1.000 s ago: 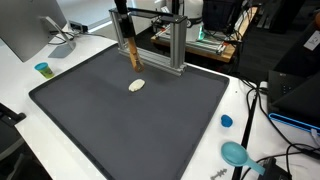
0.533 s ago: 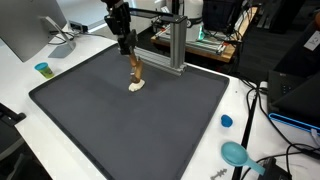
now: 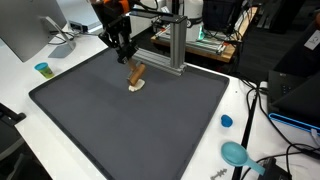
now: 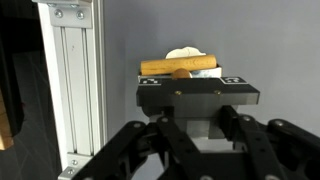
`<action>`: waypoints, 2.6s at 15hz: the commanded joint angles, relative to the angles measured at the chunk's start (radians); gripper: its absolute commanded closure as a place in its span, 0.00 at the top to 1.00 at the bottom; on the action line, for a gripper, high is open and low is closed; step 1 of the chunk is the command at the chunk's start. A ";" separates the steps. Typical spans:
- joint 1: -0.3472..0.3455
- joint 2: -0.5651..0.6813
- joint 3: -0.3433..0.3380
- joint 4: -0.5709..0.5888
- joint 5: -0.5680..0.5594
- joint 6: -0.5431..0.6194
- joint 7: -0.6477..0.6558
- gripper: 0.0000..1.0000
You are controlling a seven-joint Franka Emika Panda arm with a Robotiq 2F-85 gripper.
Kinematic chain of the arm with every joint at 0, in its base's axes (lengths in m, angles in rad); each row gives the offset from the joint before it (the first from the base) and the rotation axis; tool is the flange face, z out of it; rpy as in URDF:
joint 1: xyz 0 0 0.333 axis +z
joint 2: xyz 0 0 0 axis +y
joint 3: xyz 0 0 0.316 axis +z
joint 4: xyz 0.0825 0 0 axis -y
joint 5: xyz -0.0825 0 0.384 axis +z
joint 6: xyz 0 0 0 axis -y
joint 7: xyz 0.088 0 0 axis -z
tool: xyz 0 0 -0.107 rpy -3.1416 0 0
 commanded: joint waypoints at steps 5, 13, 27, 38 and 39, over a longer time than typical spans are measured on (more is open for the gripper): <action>0.000 -0.003 0.000 -0.033 0.066 0.113 0.006 0.21; 0.007 -0.057 0.003 -0.137 0.052 0.173 -0.034 0.21; 0.037 0.000 -0.031 -0.197 -0.091 0.364 0.099 0.21; 0.049 0.028 -0.038 -0.183 -0.223 0.350 0.261 0.21; 0.049 0.030 -0.039 -0.180 -0.233 0.348 0.272 0.21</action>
